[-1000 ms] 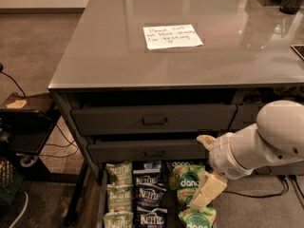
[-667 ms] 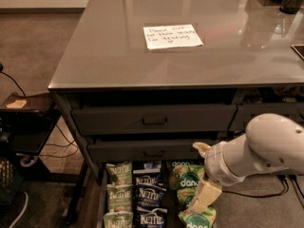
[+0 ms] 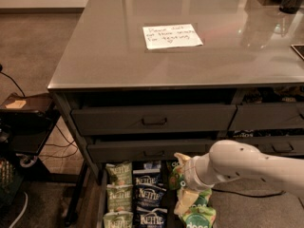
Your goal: Pick blue chip bag from bottom drawer and place on counter
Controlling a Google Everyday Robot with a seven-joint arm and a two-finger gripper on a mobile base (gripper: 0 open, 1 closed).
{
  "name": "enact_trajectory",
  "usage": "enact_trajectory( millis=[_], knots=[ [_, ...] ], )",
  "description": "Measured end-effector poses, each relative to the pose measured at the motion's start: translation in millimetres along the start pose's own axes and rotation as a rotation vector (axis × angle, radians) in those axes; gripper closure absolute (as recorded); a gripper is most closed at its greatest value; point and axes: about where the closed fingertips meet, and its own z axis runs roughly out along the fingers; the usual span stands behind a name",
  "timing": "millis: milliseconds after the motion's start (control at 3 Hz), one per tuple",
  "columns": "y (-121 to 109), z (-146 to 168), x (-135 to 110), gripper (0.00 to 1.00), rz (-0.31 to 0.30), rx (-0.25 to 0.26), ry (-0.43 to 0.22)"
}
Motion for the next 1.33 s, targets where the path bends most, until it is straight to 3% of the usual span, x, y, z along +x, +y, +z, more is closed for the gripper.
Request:
enact_trajectory(
  millis=[333,667,1000,1333],
  knots=[
    [-14,54,22,0.0,0.023,-0.008,-0.022],
    [-2,72,28,0.0,0.047,-0.043,-0.034],
    [-3,72,27,0.0,0.045,-0.042,-0.034],
    [1,100,45,0.0,0.068,-0.062,-0.072]
  ],
)
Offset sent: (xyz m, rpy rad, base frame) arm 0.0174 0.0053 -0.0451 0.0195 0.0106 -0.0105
